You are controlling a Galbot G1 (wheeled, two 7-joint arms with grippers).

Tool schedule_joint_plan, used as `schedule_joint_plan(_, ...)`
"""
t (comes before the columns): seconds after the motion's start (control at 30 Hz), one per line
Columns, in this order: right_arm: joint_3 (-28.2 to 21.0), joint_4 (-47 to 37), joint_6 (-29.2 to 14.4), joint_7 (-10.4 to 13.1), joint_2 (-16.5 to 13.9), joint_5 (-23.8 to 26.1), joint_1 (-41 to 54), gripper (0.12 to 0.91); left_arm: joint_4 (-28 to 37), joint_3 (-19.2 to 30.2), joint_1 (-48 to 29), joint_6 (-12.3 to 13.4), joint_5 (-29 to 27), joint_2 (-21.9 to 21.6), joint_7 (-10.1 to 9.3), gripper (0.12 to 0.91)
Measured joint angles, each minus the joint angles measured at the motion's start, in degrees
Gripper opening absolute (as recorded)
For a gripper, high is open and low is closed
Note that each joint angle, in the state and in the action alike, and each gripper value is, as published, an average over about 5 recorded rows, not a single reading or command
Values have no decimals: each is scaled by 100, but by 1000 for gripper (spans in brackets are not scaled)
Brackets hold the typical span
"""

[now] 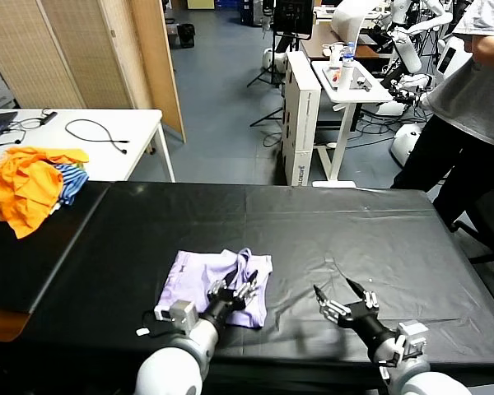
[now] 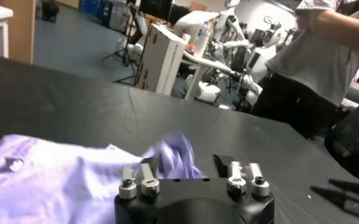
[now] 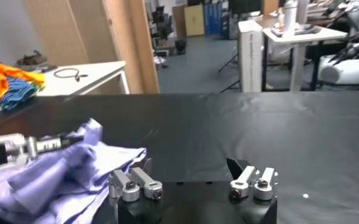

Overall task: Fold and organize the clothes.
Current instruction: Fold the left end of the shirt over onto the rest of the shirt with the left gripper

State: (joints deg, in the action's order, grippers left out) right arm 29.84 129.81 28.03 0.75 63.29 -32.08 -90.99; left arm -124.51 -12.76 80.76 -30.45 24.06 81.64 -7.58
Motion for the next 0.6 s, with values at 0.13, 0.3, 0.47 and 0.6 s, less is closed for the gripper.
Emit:
schedule_joint_plan(0.13,-293,-173,67,139,-130,-229,342,907,-187,-295,36,87,146,-182,19,903)
schedule_joint_plan(0.3,-938,-397,220,336,-134,-338,925,907,-272,-732,119,281,57,-465,-57,907)
schedule_joint_plan(0.47,-1690,-537,161,-38,-219,162,1505,907,-284,-945,250,334,-142,-540,-76,907)
schedule_joint_plan(0.6,-2208,-605,120,-402,-393,607,1911,907,-274,-1029,329,349,-267,-534,-65,907)
